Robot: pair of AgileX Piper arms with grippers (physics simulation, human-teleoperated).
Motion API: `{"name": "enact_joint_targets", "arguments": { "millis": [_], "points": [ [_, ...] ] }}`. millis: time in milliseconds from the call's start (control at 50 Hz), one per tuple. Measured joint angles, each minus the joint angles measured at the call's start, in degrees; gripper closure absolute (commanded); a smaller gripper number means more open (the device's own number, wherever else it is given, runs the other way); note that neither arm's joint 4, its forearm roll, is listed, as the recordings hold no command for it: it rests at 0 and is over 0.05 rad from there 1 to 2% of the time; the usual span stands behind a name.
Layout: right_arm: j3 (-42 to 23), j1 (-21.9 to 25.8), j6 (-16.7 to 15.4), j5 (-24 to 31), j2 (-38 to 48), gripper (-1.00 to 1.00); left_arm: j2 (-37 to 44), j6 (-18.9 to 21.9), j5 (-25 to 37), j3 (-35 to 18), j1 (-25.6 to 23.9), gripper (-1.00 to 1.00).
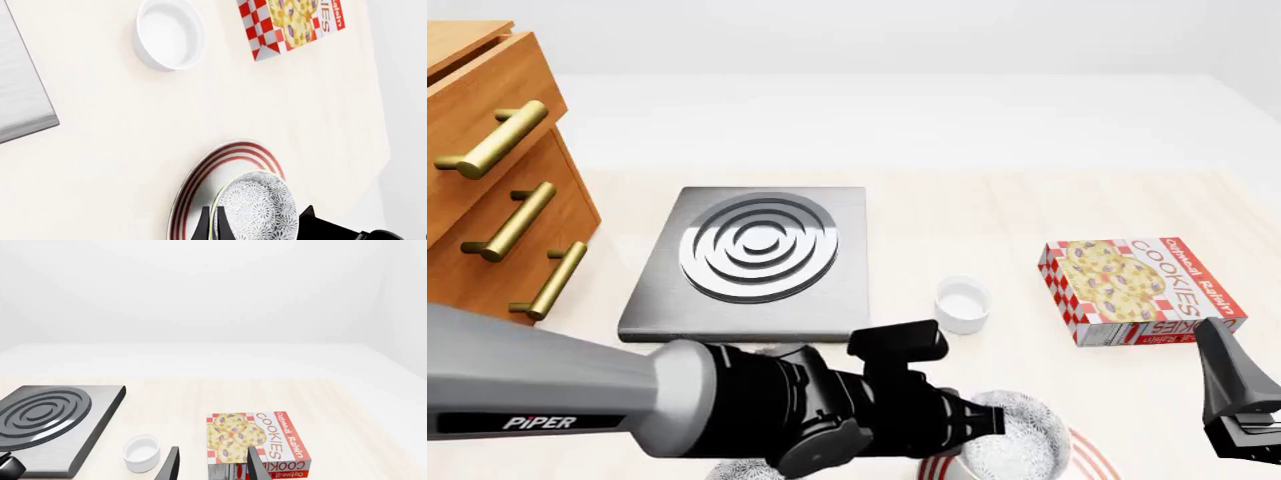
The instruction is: Pick the akita bowl on the wooden cabinet and place it on the plate.
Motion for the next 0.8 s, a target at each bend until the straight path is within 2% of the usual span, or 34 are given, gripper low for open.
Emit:
{"name": "enact_joint_targets", "arguments": {
  "millis": [440, 460, 800],
  "points": [
    [0.0, 0.0, 0.0, 0.0, 0.0, -1.0, 0.21, -0.15, -0.68, 0.18, 0.05, 1.0],
    [0.0, 0.0, 0.0, 0.0, 0.0, -1.0, 0.16, -0.12, -0.71, 0.18, 0.07, -1.0],
    [0.0, 0.0, 0.0, 0.0, 0.0, -1.0, -1.41, 1.31, -0.73, -0.38, 0.41, -1.0]
  ]
}}
